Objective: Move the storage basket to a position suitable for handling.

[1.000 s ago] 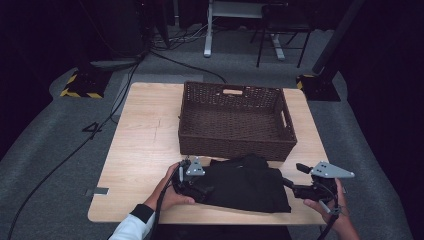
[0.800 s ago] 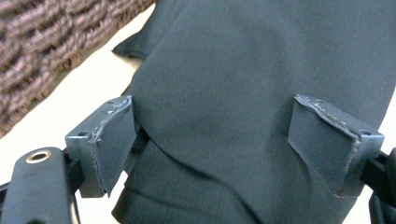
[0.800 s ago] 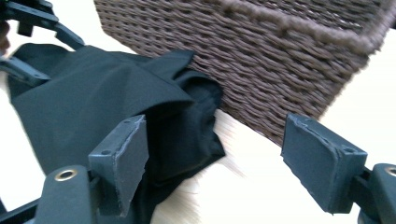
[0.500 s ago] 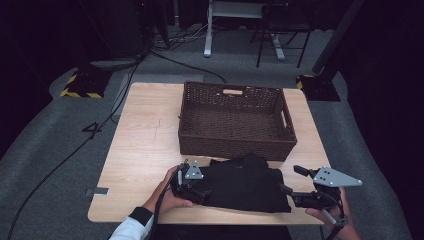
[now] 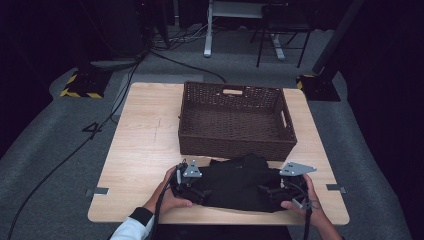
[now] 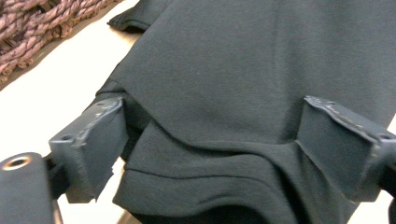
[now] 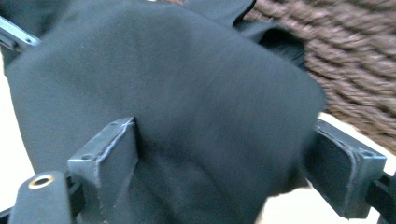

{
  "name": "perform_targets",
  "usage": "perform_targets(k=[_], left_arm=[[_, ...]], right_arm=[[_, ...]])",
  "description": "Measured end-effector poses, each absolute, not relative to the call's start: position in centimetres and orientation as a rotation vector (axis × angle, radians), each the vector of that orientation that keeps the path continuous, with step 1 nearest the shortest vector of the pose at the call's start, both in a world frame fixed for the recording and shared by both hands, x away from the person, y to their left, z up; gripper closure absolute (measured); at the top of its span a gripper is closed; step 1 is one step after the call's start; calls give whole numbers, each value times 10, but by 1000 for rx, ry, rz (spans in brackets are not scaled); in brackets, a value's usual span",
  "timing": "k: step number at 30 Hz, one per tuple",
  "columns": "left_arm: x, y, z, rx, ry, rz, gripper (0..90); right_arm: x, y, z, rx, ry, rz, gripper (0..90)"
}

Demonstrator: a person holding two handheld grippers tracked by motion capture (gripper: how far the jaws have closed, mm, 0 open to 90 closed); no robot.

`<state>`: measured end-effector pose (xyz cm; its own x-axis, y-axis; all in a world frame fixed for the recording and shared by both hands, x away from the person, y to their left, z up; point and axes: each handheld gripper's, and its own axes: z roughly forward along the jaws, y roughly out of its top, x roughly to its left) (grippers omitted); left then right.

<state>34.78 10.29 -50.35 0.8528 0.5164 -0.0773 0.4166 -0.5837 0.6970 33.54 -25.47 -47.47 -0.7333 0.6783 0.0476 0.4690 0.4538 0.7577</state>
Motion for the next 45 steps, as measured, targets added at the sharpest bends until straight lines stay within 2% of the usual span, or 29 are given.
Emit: perform_targets(k=[2,3,7,15,20,23,31,32,36,40,45], left_arm=[[350,103,-504,2280,678,163,50],[350,103,-504,2282,682,165,35],[353,99,-505,2299,679,170,1],[357,94,-504,2311,671,173,1],[357,93,-502,2316,641,162,43],[357,92,-500,2317,630,152,127],[357,90,-499,2319,624,143,201],[356,91,-498,2316,615,134,223],[357,91,-497,2294,604,89,409],[357,91,-497,2281,597,57,520],[360,90,-497,2282,572,27,581]], right_arm=[[343,-248,-481,988,2482,1139,34],[346,-244,-485,991,2488,1114,4],[359,-232,-498,977,2573,1090,0],[371,-232,-501,977,2578,1104,0],[370,-229,-501,934,2598,1080,10],[367,-228,-499,894,2609,1093,103],[362,-230,-496,822,2661,1161,356],[362,-230,-496,818,2665,1169,369],[361,-231,-496,807,2672,1191,429],[360,-231,-496,802,2683,1210,502],[361,-231,-495,789,2692,1215,525]])
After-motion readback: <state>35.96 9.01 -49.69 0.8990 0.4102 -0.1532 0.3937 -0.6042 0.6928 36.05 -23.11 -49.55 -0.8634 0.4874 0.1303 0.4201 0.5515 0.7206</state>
